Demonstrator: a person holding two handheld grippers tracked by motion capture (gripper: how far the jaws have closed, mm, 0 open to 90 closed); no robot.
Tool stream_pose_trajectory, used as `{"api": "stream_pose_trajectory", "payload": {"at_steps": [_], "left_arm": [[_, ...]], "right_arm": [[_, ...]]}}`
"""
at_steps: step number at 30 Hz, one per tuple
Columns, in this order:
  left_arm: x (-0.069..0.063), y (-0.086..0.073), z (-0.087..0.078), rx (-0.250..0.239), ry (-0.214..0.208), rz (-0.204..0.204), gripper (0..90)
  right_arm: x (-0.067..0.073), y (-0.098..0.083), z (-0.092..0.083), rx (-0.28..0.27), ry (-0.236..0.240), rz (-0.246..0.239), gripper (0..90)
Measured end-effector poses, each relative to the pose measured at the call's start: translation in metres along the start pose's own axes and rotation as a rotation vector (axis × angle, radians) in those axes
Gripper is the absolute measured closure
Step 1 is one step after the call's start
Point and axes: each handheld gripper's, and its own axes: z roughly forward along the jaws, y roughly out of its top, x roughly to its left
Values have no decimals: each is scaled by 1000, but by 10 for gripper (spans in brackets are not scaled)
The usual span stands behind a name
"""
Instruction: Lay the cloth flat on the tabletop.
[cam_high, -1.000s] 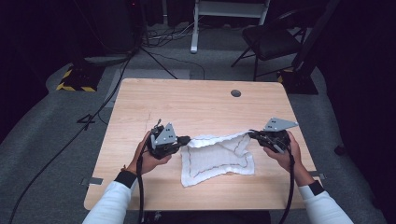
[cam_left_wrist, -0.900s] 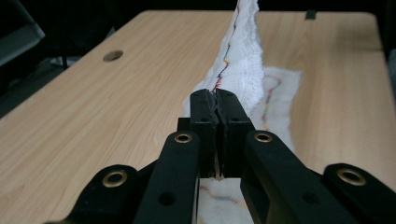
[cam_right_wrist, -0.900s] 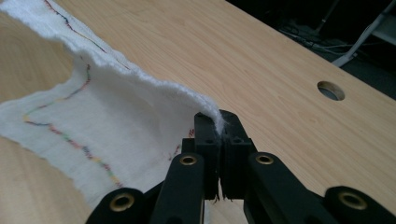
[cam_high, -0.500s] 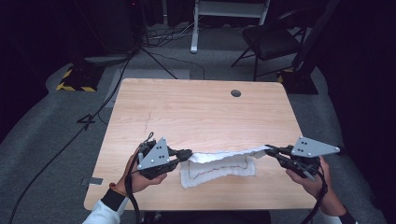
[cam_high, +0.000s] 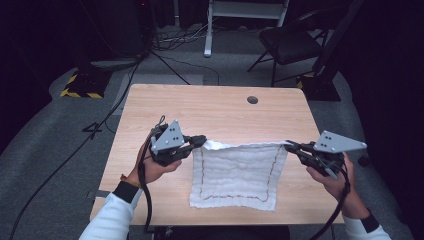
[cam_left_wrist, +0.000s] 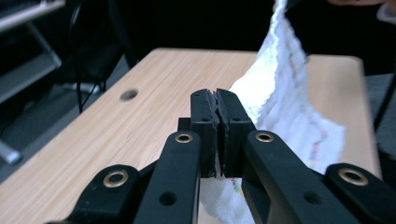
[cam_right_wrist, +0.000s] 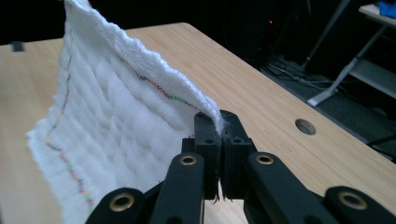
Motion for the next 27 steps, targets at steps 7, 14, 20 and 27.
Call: {"api": "stream_pose_trajectory", "payload": {"at_steps": [7, 14, 20, 27], "left_arm": [[60, -30, 65, 129, 46, -121, 866], [109, -55, 114, 195, 116, -237, 859], [121, -68, 136, 249, 257, -306, 551], [95, -80, 139, 356, 210, -233, 244]], "right_arm": [[-39, -8, 64, 95, -20, 53, 876], [-84, -21, 134, 197, -73, 107, 874], [-100, -27, 174, 271, -180, 127, 670], [-91, -42, 176, 280, -116, 186, 462]]}}
